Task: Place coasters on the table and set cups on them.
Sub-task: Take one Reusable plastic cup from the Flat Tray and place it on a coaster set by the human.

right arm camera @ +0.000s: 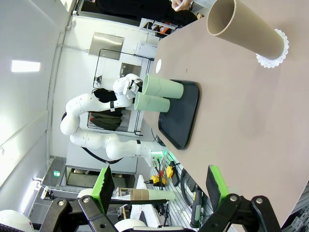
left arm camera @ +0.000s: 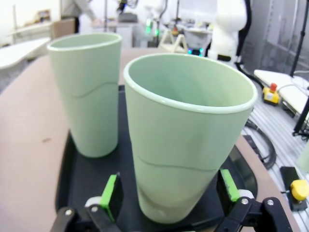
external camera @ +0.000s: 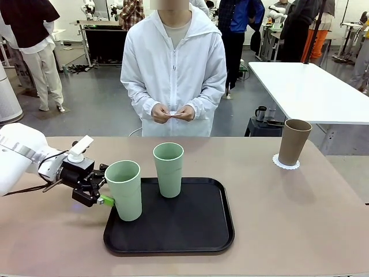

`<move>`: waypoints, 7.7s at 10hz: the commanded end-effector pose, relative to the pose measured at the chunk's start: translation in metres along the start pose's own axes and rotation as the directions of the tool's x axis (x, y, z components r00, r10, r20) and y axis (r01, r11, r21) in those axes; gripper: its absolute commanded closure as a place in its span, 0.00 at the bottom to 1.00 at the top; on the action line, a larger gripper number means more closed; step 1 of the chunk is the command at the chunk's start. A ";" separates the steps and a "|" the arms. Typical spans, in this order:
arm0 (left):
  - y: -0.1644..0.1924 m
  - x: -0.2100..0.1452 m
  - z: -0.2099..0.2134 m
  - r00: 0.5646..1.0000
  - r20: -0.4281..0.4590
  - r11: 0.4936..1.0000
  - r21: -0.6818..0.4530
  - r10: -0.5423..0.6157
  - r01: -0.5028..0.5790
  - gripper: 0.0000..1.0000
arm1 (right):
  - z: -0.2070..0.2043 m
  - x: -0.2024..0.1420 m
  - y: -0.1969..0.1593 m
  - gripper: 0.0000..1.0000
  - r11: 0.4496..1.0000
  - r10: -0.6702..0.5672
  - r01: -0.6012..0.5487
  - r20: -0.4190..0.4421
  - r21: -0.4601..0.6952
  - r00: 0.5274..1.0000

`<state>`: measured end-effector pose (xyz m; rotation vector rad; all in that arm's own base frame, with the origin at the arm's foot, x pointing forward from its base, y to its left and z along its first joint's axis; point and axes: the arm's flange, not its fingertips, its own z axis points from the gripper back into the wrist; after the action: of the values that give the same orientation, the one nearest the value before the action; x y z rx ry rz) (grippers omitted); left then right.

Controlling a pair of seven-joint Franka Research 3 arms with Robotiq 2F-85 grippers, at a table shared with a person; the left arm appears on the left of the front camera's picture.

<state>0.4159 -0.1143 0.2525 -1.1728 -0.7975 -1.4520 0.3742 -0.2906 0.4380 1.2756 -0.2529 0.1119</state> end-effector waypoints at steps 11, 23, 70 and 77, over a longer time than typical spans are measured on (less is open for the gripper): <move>0.003 0.001 -0.030 0.991 0.052 0.986 -0.100 -0.126 0.130 1.00 | 0.000 0.000 0.000 0.00 1.000 0.000 0.000 0.004 -0.006 1.000; -0.051 0.138 0.130 0.995 0.087 0.984 0.169 0.041 -0.056 1.00 | 0.000 0.000 0.000 0.00 1.000 0.000 0.000 0.004 -0.006 1.000; 0.052 -0.106 0.306 0.991 0.100 0.882 0.455 0.087 -0.123 0.00 | 0.000 0.000 0.000 0.00 1.000 0.000 0.000 0.004 -0.006 1.000; 0.042 -0.105 0.314 0.976 -0.048 0.893 0.415 0.215 -0.176 0.00 | 0.000 0.000 0.000 0.00 1.000 0.000 0.000 0.004 -0.006 1.000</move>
<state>0.5310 0.2009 0.2334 -0.8590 -0.9060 -1.0827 0.3734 -0.2918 0.4379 1.2753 -0.2548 0.1091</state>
